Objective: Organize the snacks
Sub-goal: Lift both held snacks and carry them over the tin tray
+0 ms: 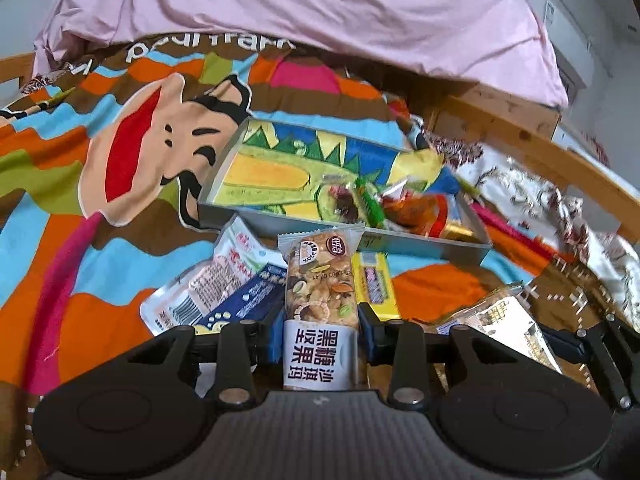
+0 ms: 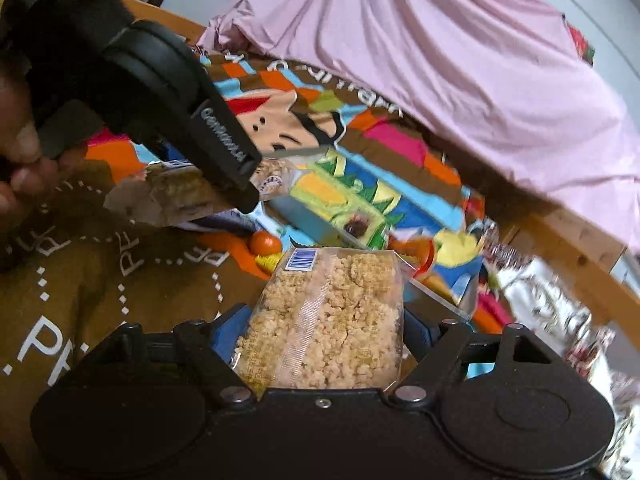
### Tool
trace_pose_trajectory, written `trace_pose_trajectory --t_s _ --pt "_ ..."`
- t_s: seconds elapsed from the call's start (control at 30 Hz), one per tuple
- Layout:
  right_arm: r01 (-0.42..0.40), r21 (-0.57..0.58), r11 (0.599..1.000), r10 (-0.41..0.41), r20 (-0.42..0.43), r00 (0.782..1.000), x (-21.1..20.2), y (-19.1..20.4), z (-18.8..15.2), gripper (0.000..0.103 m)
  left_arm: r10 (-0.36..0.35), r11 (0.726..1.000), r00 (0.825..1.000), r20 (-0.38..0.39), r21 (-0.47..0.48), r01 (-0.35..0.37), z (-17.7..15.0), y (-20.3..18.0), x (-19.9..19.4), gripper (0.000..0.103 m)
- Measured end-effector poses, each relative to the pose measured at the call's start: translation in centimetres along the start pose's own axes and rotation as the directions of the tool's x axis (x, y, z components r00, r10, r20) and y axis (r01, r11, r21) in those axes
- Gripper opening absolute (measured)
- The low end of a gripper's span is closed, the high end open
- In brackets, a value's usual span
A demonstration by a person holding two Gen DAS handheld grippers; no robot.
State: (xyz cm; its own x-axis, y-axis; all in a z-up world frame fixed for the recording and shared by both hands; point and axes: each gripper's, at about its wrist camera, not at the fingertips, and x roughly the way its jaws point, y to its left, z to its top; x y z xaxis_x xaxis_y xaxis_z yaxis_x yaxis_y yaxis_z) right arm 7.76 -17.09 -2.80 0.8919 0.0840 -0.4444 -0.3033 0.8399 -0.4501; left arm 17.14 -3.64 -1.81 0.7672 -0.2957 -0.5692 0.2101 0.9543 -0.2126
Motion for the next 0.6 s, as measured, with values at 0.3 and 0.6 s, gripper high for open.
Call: trace_pose_trajectory --t_s 0.3,0.6 --pt "0.038 -0.028 0.999 -0.035 0.103 0.994 -0.2 -1.7 1.9 0.081 -0.019 1.000 0.992 0.122 0.026 0.016 1.2 -1.1 -2.1 0.040" --pt "0.083 0.041 0.996 -0.088 0.160 0.983 2.8 -8.3 5.6 0.081 -0.018 0.997 0.984 0.175 0.082 0.003 7.0 -1.0 0.1 0.040"
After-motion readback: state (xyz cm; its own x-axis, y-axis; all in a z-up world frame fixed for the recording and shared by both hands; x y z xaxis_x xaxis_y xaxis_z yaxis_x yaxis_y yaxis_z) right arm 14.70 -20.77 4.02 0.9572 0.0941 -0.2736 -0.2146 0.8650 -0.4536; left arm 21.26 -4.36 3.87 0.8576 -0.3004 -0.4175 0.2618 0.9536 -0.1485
